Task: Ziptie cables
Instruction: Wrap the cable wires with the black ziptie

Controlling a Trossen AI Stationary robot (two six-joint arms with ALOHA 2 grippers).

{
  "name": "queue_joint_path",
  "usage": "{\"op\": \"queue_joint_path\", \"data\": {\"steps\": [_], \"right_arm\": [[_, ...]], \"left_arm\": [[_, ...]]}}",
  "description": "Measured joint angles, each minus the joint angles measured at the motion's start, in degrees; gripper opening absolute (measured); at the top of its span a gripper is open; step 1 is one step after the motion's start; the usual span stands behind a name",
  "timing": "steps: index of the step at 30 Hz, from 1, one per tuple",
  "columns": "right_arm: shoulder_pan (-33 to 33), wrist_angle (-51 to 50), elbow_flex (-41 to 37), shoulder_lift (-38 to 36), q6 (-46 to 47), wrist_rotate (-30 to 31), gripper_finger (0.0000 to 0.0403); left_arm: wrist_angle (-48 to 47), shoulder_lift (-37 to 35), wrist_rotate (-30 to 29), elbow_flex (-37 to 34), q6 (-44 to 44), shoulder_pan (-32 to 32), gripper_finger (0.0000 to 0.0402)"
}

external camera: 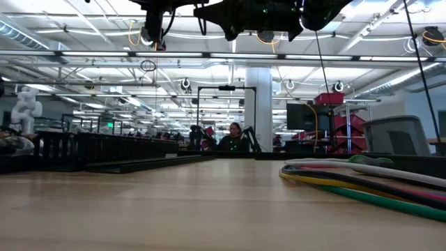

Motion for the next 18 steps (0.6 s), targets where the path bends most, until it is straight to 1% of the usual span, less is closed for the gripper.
{"op": "queue_joint_path", "data": {"steps": [2, 5, 18], "right_arm": [[0.0, 0.0, 0.0, 0.0, 0.0, 0.0, 0.0], [0.0, 0.1, 0.0, 0.0, 0.3, -0.1, 0.0], [0.0, 0.2, 0.0, 0.0, 0.5, -0.3, 0.0]], "left_arm": [[0.0, 0.0, 0.0, 0.0, 0.1, 0.0, 0.0008], [0.0, 0.0, 0.0, 0.0, 0.3, 0.0, 0.003], [0.9, 0.0, 0.6, 0.0, 1.7, 0.1, 0.0153]]}}
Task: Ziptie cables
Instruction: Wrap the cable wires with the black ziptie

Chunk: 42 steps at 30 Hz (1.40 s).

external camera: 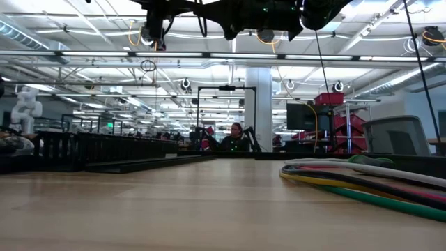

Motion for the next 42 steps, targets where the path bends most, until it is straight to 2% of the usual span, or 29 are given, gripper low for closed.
{"op": "queue_joint_path", "data": {"steps": [9, 13, 18, 29, 36, 40, 42], "right_arm": [[0.0, 0.0, 0.0, 0.0, 0.5, 0.2, 0.0], [0.0, 0.0, 0.0, 0.0, 0.5, 0.2, 0.0], [0.0, 0.0, 0.0, 0.0, 1.1, 0.2, 0.0], [0.0, 0.3, 0.0, 0.0, 1.6, 0.3, 0.0], [0.0, 0.4, 0.0, 0.0, 1.6, 0.3, 0.0], [0.0, 0.4, 0.0, 0.0, 2.2, 0.3, 0.0], [0.0, 0.4, 0.0, 0.0, 3.5, 0.3, 0.0]], "left_arm": [[3.7, -0.2, 5.2, 0.0, 3.0, 0.6, 0.0203], [3.9, -0.6, 10.7, 0.0, 3.4, 2.0, 0.021], [-0.7, -1.6, 13.4, 0.0, 6.8, 3.5, 0.0211], [-11.6, -7.6, 12.8, 0.0, 14.1, 6.5, 0.0211], [-22.1, -13.8, 8.9, 0.0, 17.1, 8.1, 0.0211], [-21.7, -15.3, 3.9, 0.0, 19.7, 8.3, 0.0211], [-19.1, -15.0, 3.3, 0.0, 19.5, 8.8, 0.0211]]}}
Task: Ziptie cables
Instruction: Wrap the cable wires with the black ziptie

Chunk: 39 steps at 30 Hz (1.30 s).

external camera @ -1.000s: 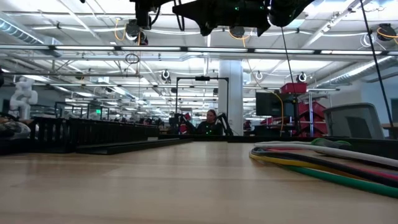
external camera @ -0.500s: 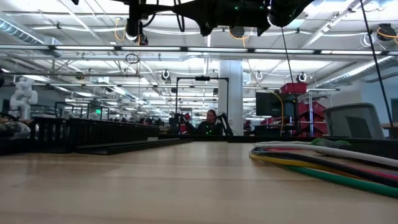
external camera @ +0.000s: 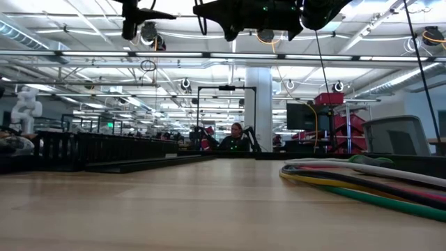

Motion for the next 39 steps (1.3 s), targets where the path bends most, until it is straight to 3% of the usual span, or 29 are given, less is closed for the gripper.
{"op": "queue_joint_path", "data": {"steps": [5, 18, 39], "right_arm": [[0.0, 0.0, 0.0, 0.0, 0.5, 0.0, 0.0], [0.0, -0.1, 0.0, 0.0, 0.5, 0.0, 0.0], [-0.5, -0.1, 0.0, 0.0, 0.4, 0.0, 0.0]], "left_arm": [[8.2, 3.9, 2.8, 0.0, -1.7, 0.1, 0.0211], [15.6, 7.9, 5.2, 0.0, -4.8, 0.1, 0.0211], [17.5, 8.1, 8.5, 0.0, -9.3, 0.1, 0.0211]]}}
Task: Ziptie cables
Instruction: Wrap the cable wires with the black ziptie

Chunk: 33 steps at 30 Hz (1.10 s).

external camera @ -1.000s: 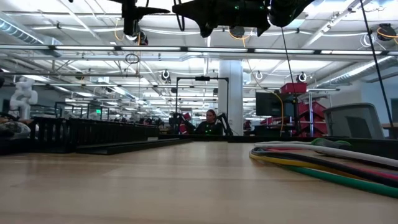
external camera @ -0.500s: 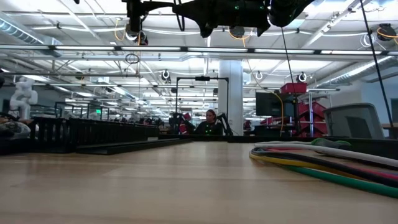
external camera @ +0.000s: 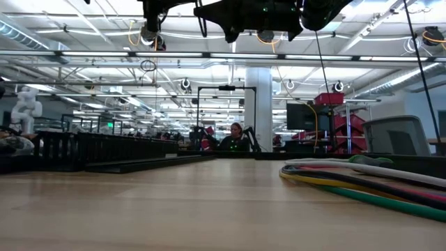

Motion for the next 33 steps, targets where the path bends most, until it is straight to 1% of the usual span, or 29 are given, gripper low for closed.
{"op": "queue_joint_path", "data": {"steps": [4, 13, 21, 29, 33], "right_arm": [[0.0, 0.1, 0.0, 0.0, 0.0, 0.0, 0.0], [0.0, 0.0, 0.0, 0.0, 0.0, 0.0, 0.0], [0.0, 0.3, 0.1, 0.0, 0.0, 0.0, 0.0], [0.0, 0.1, 0.1, 0.0, 0.0, 0.0, 0.0], [0.0, 0.1, 0.1, 0.0, 0.0, 0.0, 0.0]], "left_arm": [[1.4, 0.7, 0.0, 0.0, 0.0, 0.0, 0.0211], [1.3, 2.0, 0.9, 0.0, 0.0, 0.0, 0.0206], [2.2, 2.0, 0.9, 0.0, 0.0, 0.0, 0.0171], [2.5, 1.8, 0.1, 0.0, 0.0, 0.2, 0.0149], [2.5, 1.8, 0.1, 0.0, 0.1, 0.2, 0.0123]]}}
